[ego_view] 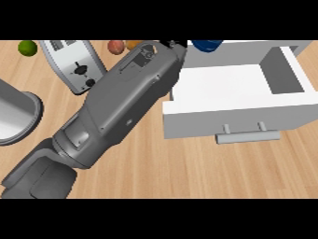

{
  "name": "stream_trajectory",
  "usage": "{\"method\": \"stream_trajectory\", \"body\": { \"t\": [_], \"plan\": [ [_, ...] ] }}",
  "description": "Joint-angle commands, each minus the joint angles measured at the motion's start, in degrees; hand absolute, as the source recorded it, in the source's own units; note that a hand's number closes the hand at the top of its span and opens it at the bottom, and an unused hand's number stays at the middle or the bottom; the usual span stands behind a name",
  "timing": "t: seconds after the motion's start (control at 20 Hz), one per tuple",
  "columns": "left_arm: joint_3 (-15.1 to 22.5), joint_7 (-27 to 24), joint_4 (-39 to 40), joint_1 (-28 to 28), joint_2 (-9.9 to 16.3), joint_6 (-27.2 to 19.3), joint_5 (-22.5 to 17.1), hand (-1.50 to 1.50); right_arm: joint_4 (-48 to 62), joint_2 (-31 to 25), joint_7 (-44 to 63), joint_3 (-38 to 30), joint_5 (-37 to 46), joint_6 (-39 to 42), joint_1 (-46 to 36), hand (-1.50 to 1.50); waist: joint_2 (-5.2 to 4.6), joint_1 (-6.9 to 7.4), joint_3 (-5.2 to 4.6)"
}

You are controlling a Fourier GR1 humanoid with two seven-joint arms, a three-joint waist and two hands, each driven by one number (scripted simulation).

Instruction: Pick up the can, place it into the drawer and close the drawer

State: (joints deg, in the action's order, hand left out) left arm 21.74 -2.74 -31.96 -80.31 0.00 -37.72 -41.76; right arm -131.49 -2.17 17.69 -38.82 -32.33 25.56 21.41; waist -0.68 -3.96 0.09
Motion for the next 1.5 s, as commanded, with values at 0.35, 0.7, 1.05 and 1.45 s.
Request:
{"method": "stream_trajectory", "body": {
  "t": [0.35,0.7,1.05,1.45],
  "plan": [
    [7.5,-2.4,5.6,-2.0,0.0,-3.4,-5.7,-1.5,0.0,1.6,-1.3,-0.4,0.6,0.8,0.0,-1.5,-0.24,-1.16,0.05],
    [11.1,-5.4,5.4,1.4,0.0,-6.2,-10.1,-1.5,0.9,-1.2,1.1,0.1,-0.1,-0.1,-2.8,-1.5,-0.51,-1.9,0.04],
    [13.4,-6.8,5.6,1.4,0.0,-7.4,-12.6,-1.5,0.2,-1.1,2.0,0.7,2.2,-0.7,-3.3,-1.5,-0.3,-0.98,0.01],
    [12.3,-10.2,4.7,1.1,0.0,-6.2,-15.8,-1.5,-6.4,-2.8,-5.5,0.3,14.1,3.1,-5.9,-1.5,-0.6,-0.82,-0.03]
  ]
}}
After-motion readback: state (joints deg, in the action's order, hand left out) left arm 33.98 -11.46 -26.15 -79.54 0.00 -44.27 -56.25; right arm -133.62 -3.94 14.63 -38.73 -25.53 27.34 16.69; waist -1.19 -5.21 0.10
